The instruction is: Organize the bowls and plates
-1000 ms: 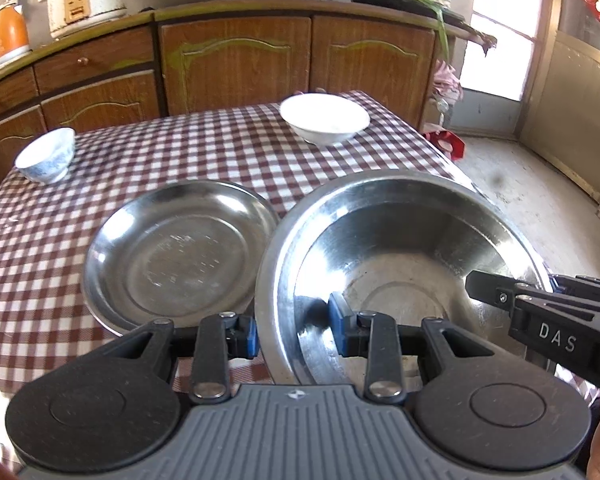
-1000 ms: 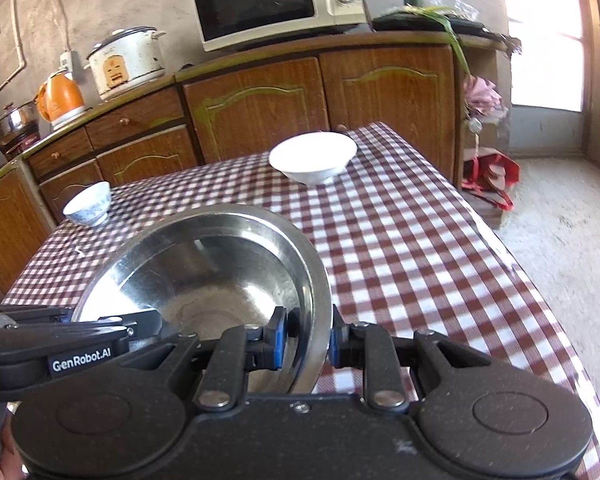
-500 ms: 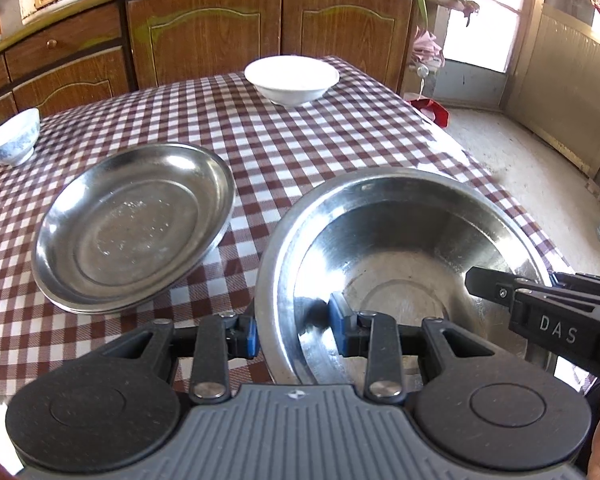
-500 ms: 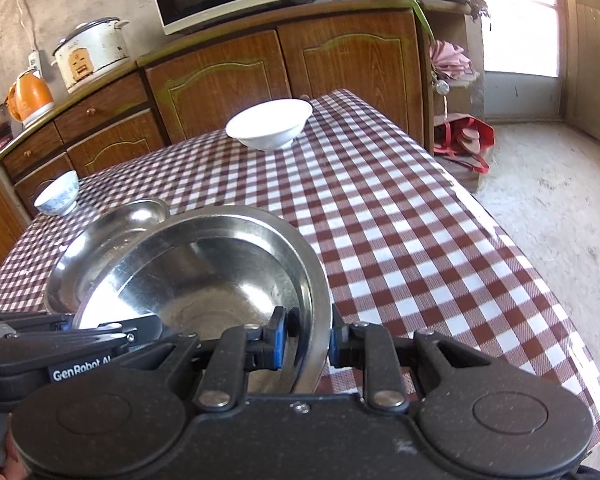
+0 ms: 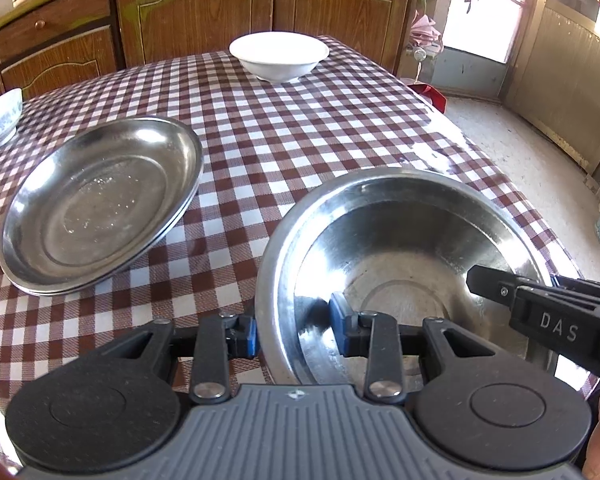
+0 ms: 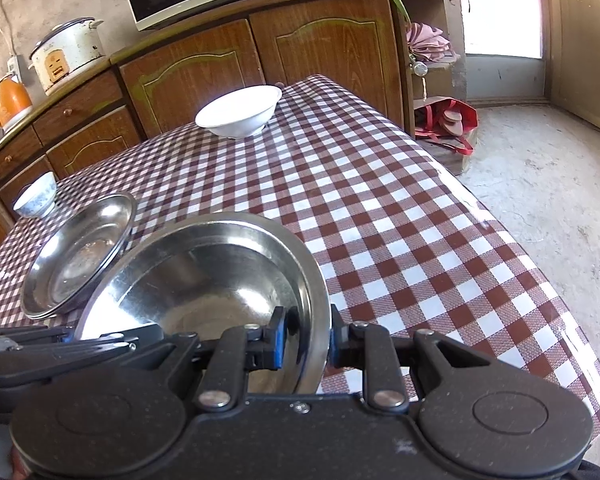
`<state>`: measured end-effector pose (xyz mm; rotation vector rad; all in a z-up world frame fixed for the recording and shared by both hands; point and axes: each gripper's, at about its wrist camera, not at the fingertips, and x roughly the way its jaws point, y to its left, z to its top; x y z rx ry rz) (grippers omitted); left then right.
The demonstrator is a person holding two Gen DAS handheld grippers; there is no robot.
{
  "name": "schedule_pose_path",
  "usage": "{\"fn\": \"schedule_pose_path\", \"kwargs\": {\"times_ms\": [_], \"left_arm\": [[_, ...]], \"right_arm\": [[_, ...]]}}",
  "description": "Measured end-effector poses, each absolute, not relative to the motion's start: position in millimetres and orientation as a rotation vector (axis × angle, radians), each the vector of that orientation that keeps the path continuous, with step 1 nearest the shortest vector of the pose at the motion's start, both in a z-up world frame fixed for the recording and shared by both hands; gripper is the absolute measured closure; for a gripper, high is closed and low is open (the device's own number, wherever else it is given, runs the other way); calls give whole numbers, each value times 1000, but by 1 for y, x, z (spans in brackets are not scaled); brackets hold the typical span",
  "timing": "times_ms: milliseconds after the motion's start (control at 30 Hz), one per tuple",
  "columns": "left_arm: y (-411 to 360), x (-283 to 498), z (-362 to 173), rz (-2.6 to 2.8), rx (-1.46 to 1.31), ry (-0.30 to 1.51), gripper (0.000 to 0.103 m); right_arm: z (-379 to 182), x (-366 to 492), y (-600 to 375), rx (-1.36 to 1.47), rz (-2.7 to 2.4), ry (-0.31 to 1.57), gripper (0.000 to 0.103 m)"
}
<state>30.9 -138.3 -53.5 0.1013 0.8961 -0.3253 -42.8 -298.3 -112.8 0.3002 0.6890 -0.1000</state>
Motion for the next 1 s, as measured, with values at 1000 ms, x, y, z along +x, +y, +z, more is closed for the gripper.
{"fn": "schedule_pose_path", "kwargs": {"times_ms": [1000], "left_arm": [[-132,37,-56,-298,62,928,61]], "right_arm": [[-116,-42,-307,325,-148,675,74]]}}
